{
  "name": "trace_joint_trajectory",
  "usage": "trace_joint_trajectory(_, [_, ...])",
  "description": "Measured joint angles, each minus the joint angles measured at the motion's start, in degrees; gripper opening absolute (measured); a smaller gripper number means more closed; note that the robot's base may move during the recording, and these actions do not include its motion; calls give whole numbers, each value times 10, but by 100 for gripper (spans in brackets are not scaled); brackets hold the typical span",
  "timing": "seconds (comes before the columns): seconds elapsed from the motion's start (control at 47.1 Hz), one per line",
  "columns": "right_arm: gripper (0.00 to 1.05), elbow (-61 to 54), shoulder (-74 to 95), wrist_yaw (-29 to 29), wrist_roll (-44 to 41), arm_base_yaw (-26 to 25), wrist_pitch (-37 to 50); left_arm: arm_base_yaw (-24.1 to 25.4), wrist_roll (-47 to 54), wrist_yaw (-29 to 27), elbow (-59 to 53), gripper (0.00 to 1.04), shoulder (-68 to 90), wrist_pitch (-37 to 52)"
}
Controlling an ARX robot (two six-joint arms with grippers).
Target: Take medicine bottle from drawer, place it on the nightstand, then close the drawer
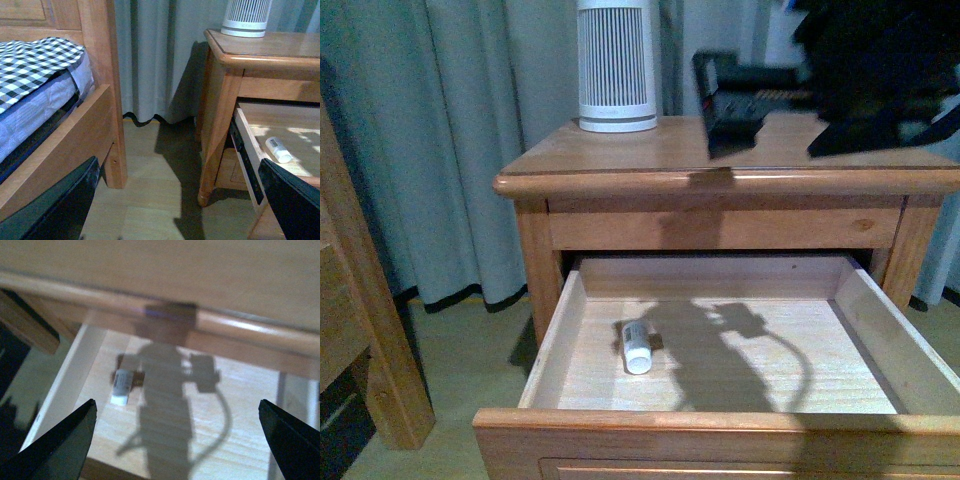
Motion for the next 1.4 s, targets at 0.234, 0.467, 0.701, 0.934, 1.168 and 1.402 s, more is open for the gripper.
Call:
trace_joint_trajectory(0.234, [98, 50, 115, 39, 9, 50, -28, 0, 0, 0, 0, 98, 0, 0])
trace_joint_trajectory(0.467, [98, 84, 190, 69, -6, 82, 0, 0, 0, 0, 0, 98, 0, 0])
trace_joint_trajectory(0.701, [98, 120, 277, 68, -11, 97, 18, 0, 0, 0, 0, 98, 0, 0])
trace_joint_trajectory(0.934, [98, 152, 319, 60, 17, 103, 33, 0, 0, 0, 0, 98, 0, 0])
trace_joint_trajectory(1.168, [98, 156, 337, 55, 40, 95, 54, 0, 0, 0, 0, 98, 0, 0])
trace_joint_trajectory(1.402, [98, 162, 360, 43, 47, 83, 63, 0, 0, 0, 0, 98, 0, 0])
